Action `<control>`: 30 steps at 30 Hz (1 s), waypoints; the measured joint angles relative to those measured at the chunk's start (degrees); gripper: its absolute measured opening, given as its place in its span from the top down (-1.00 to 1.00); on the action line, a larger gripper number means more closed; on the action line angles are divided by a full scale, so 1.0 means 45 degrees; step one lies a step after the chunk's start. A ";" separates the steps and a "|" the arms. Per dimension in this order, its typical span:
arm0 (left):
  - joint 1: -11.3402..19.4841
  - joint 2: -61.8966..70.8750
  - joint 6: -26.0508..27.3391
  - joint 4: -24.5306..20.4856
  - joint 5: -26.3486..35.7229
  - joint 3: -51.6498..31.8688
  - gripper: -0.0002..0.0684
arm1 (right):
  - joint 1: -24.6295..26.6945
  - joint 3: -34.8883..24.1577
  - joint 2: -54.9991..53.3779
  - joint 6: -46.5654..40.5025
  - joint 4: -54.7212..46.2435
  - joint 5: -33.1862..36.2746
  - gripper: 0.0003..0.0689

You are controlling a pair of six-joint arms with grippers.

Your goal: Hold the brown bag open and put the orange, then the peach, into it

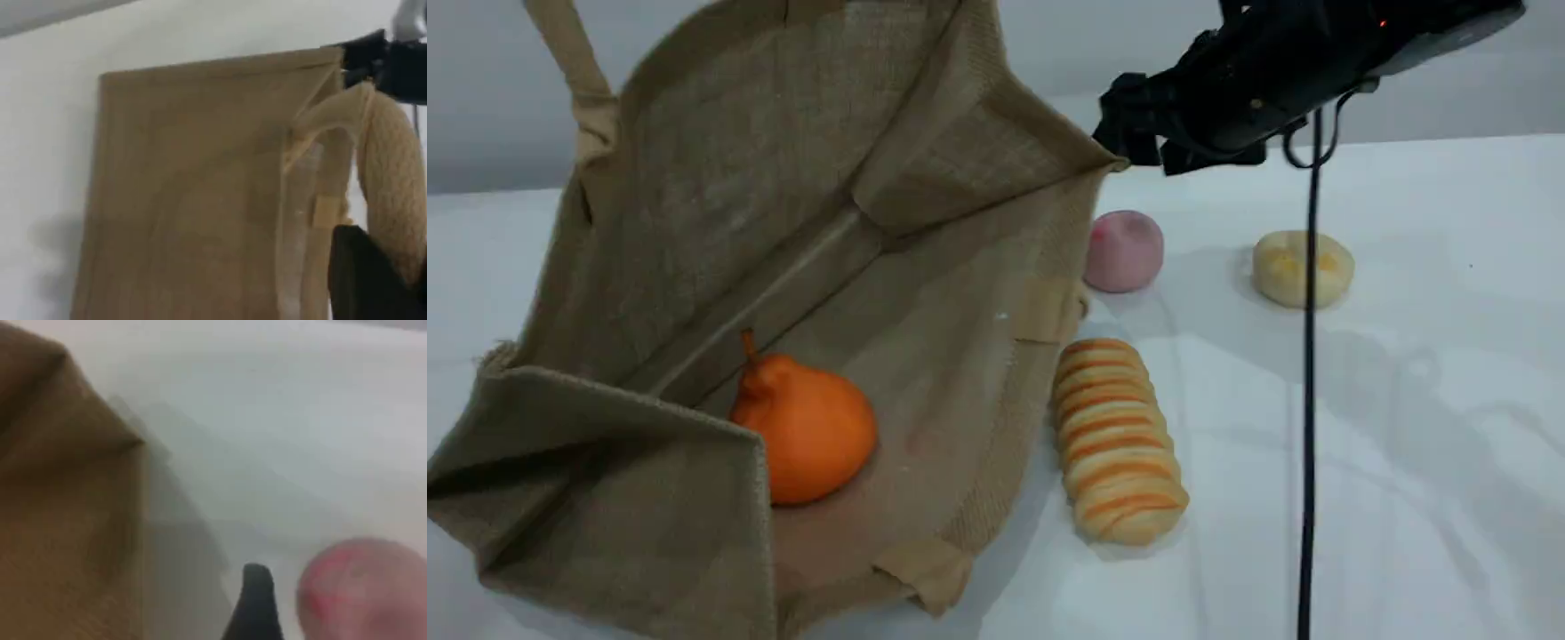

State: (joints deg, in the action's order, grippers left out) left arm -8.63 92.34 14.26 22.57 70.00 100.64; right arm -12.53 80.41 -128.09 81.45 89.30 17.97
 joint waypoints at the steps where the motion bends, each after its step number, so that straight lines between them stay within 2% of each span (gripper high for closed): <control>1: 0.0000 -0.0009 -0.0131 -0.0215 -0.0009 0.0000 0.78 | 0.0000 0.0037 -0.0100 0.0000 0.0089 0.0032 -0.52; 8: 0.0000 -0.0009 -0.0173 -0.0264 -0.0009 0.0000 0.78 | 0.0000 0.0841 -0.1013 0.0012 0.0425 -0.0096 -0.52; 14: 0.0000 -0.0009 -0.0222 -0.0264 -0.0009 0.0000 0.78 | 0.0000 0.0895 -0.1358 0.0032 0.0466 -0.1216 -0.52; 21: 0.0000 0.0002 -0.0245 -0.0234 -0.0009 0.0000 0.78 | -0.0006 0.0895 -0.1358 0.0651 0.0803 -0.1117 -0.52; 26: 0.0000 0.0014 -0.0245 0.0111 -0.0009 0.0000 0.78 | -0.0006 0.1014 -0.1504 0.1855 0.1954 -0.1124 -0.52; 30: 0.0000 0.0014 -0.0245 0.0111 -0.0009 0.0000 0.78 | -0.0015 0.1340 -0.1879 0.1912 0.2267 -0.0640 -0.52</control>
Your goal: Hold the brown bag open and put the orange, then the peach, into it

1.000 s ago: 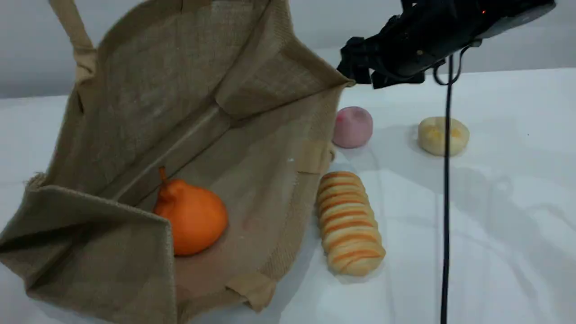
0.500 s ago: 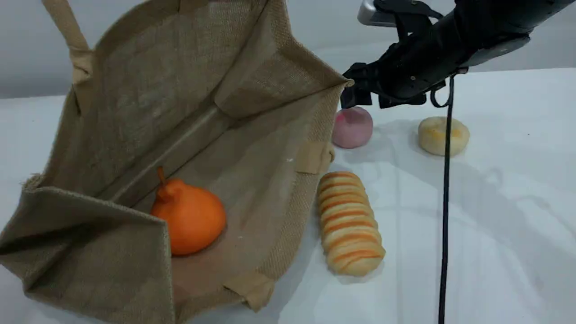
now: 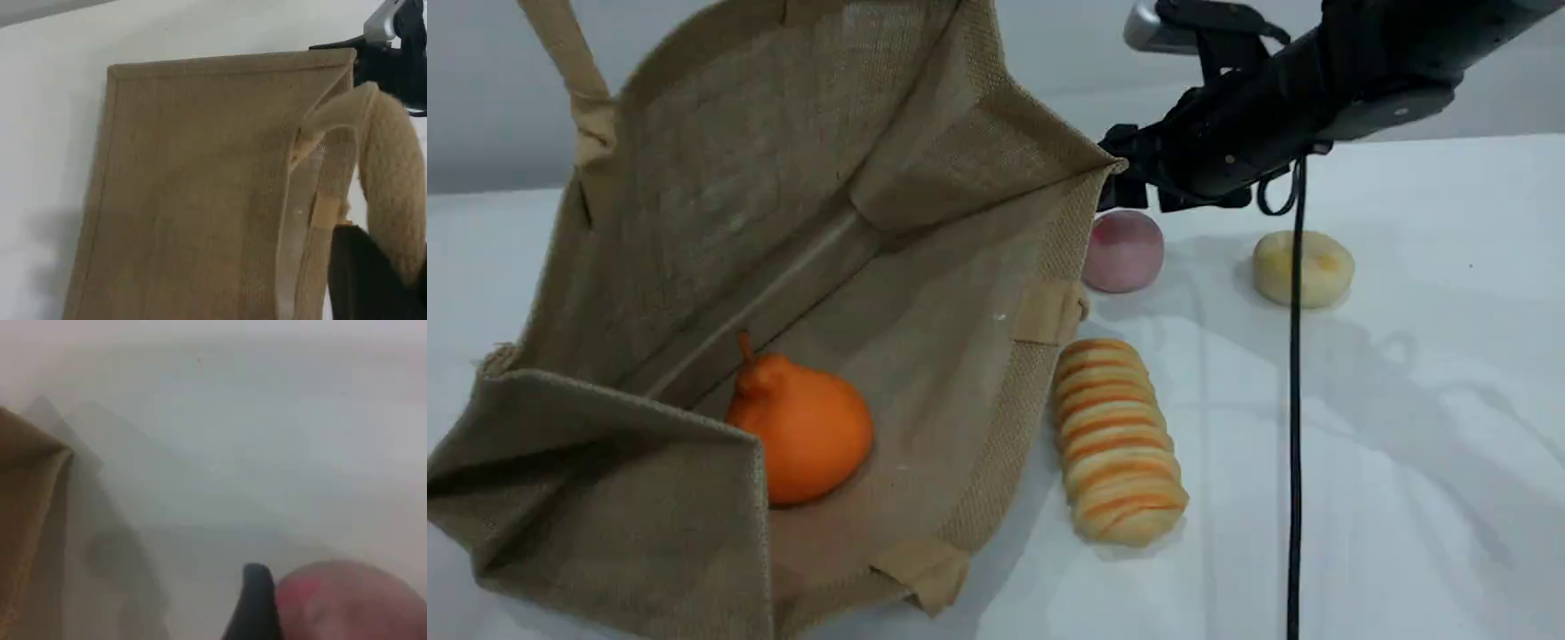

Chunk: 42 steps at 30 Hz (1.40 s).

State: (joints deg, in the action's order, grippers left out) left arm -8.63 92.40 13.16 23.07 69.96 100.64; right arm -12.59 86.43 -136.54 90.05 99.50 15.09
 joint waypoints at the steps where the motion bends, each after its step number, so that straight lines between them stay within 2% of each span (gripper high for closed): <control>1: 0.0000 0.0000 0.0000 0.0000 0.0000 0.0000 0.78 | -0.0007 0.0070 -0.0114 0.0000 -0.0015 0.0041 -0.52; 13: 0.0000 0.0000 0.0000 0.0000 0.0000 0.0000 0.78 | -0.0007 0.0081 -0.1030 0.0000 0.0137 0.0292 -0.51; 16: 0.0000 0.0000 0.0000 0.0000 0.0000 0.0000 0.78 | -0.0007 0.0081 -0.1041 0.0000 0.0137 0.0375 -0.41; 19: 0.0000 0.0000 0.0000 0.0000 0.0000 0.0000 0.78 | 0.0004 0.0081 -0.1054 0.0000 0.0137 0.0369 -0.10; 24: 0.0000 0.0000 0.0000 0.0000 0.0000 0.0000 0.78 | 0.0004 0.0068 -0.0936 -0.0050 0.0137 0.0428 0.76; 26: 0.0000 0.0000 0.0000 0.0000 0.0000 0.0000 0.78 | 0.0004 0.0068 -0.0768 -0.0050 -0.0013 0.0394 0.88; 30: 0.0000 0.0000 0.0000 0.0000 0.0000 0.0000 0.78 | 0.0338 0.0012 -0.0041 -0.0097 -0.1184 0.0168 0.92; 33: 0.0000 0.0000 0.0000 0.0015 0.0000 0.0000 0.78 | 0.0783 -0.0012 0.0735 -0.0930 -0.2596 0.0449 0.92; 38: 0.0000 0.0000 0.0097 0.0556 0.0000 0.0000 0.78 | 0.1739 -0.0090 0.2029 -0.3865 -0.5700 0.1666 0.92; 42: 0.0000 0.0000 0.0346 0.0588 0.0000 0.0000 0.78 | 0.2542 -0.0090 0.2889 -0.6447 -0.8464 0.3348 0.92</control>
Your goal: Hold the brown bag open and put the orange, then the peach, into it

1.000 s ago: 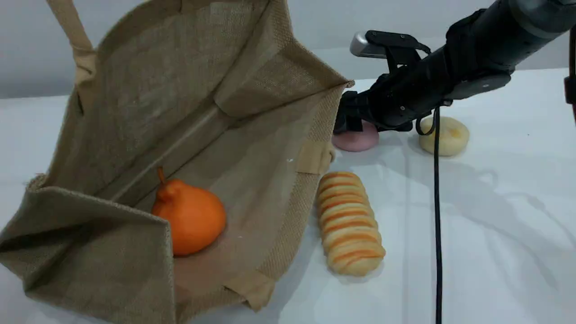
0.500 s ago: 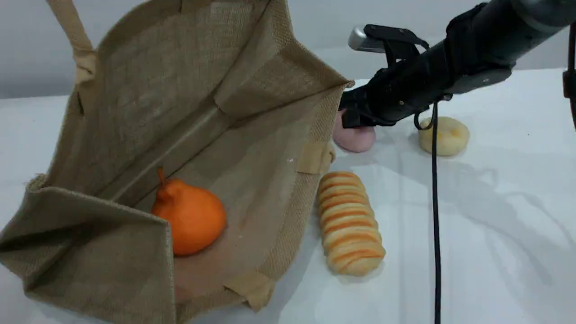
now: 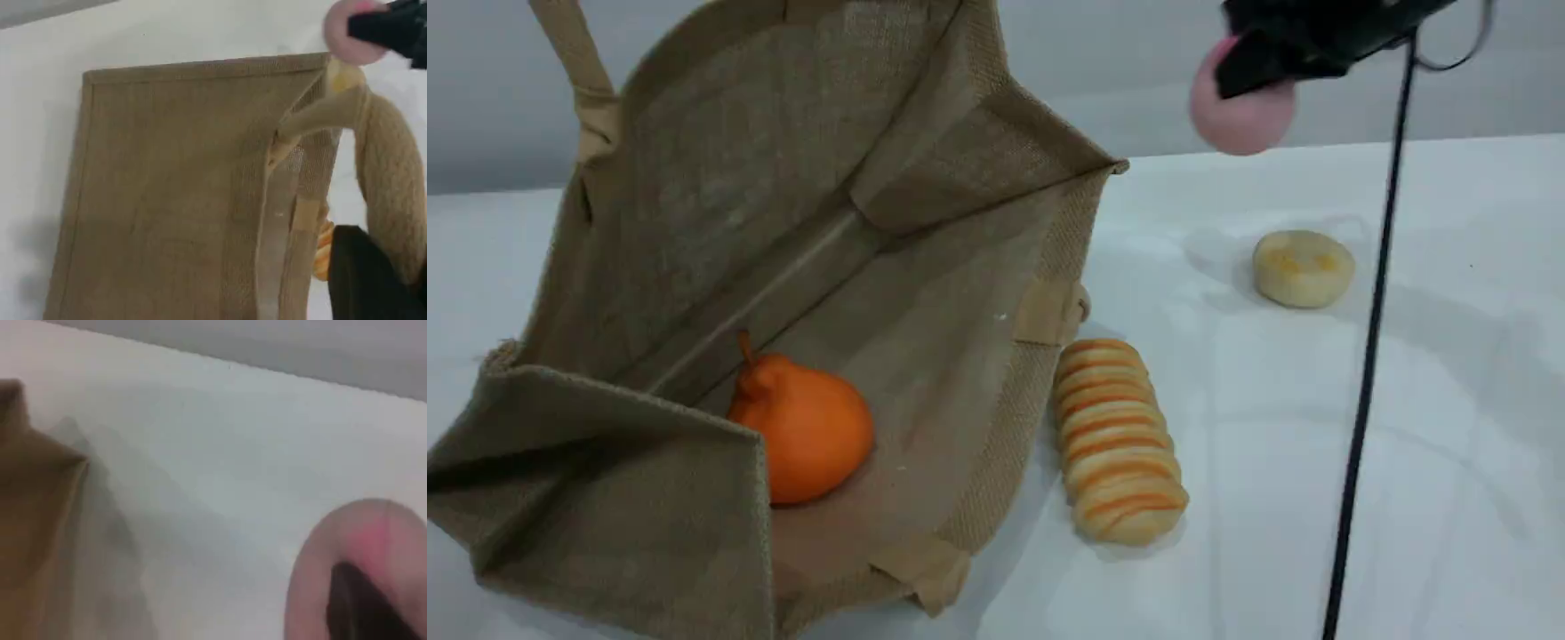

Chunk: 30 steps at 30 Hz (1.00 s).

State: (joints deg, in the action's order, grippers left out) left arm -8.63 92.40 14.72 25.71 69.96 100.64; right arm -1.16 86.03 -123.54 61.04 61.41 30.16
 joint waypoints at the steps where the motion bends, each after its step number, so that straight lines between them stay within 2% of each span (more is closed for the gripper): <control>1: 0.0000 0.0000 0.0000 0.0000 0.0000 0.0000 0.78 | 0.0173 0.0000 0.0209 -0.0703 -0.0686 0.0484 0.92; 4: 0.0000 0.0000 0.0028 0.0000 0.0000 0.0000 0.78 | 0.0738 -0.0004 0.0885 -0.2488 -0.2197 0.1709 0.92; 8: 0.0000 0.0000 0.0441 -0.0012 0.0000 0.0000 0.78 | 0.0695 -0.0004 0.1794 -0.3650 -0.2893 0.3732 0.92; 12: 0.0000 0.0000 0.0705 -0.0012 0.0000 0.0000 0.78 | 0.0085 -0.0110 0.2342 -0.3236 -0.2037 0.5674 0.92; 16: 0.0000 0.0000 0.0711 -0.0012 0.0000 0.0000 0.78 | -0.0946 -0.0663 0.2681 -0.2102 -0.0353 0.6615 0.92; 18: 0.0000 0.0000 0.0866 -0.0012 0.0000 0.0000 0.78 | -0.1571 -0.1164 0.2838 -0.1954 -0.0094 0.6595 0.92; 25: 0.0000 0.0000 0.1017 -0.0012 0.0000 0.0000 0.78 | -0.3731 -0.3046 0.3050 -0.1604 0.0343 0.4840 0.92; 30: 0.0000 0.0000 0.1101 0.0001 0.0000 0.0000 0.78 | -0.5308 -0.3570 0.3038 -0.1014 0.1610 0.3477 0.92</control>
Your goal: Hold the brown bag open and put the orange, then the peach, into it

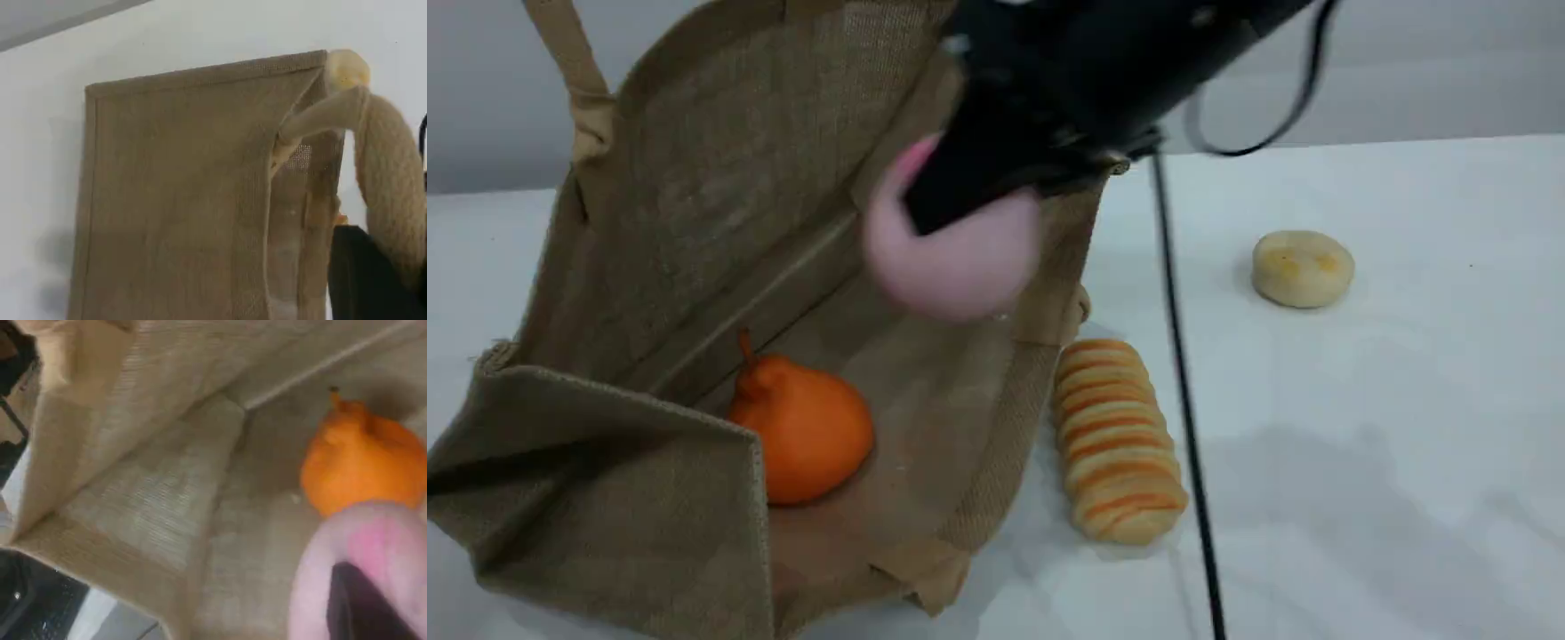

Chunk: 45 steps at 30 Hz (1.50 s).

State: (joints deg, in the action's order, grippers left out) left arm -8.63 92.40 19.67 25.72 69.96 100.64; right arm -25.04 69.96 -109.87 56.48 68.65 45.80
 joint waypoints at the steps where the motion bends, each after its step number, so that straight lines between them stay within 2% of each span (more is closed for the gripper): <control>1: 0.0000 0.0000 0.0046 0.0014 0.0000 0.0000 0.78 | -0.0348 0.0000 0.0000 0.0131 0.0273 -0.0317 0.92; 6: -0.0012 0.0000 0.0168 0.0081 0.0000 0.0000 0.78 | -0.1898 0.0000 -0.0024 0.0766 0.1549 -0.2795 0.92; 13: -0.0012 0.0000 0.0207 0.0081 0.0000 0.0000 0.78 | -0.3275 0.0043 -0.0868 0.2473 0.3679 -0.6017 0.92; 18: -0.0012 0.0000 0.0233 0.0081 0.0000 0.0000 0.78 | -0.3589 0.0550 -0.2011 0.5024 0.6325 -0.6886 0.92; 23: -0.0012 0.0000 0.0233 0.0081 0.0000 0.0000 0.78 | -0.3577 0.1993 -0.3226 0.6598 0.6978 -0.6389 0.84; 26: -0.0012 0.0000 0.0245 0.0081 0.0000 0.0000 0.78 | -0.3577 0.2696 -0.3833 0.6484 0.6978 -0.6765 0.69; 29: -0.0012 0.0000 0.0425 0.0081 0.0000 0.0000 0.78 | -0.3564 0.2852 -0.3995 0.6503 0.6950 -0.6765 0.40; 35: -0.0012 0.0000 0.0561 0.0081 0.0000 0.0000 0.78 | -0.3575 0.2852 -0.3896 0.7427 0.6950 -0.6791 -0.42; 37: -0.0012 0.0000 0.0574 0.0081 0.0000 0.0000 0.78 | -0.3575 0.2852 -0.3770 0.7462 0.6962 -0.6977 -0.59; 40: -0.0012 0.0000 0.0668 0.0081 0.0000 0.0000 0.78 | -0.3575 0.2837 -0.3510 0.7462 0.6971 -0.7353 -0.70; 45: -0.0012 0.0069 0.0825 0.0090 0.0000 0.0000 0.78 | -0.3561 0.2673 -0.2541 0.7451 0.6956 -0.8022 -0.69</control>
State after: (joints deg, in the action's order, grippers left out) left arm -8.68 92.71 23.39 26.13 69.96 100.64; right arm -41.07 81.99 -121.30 90.01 99.95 9.71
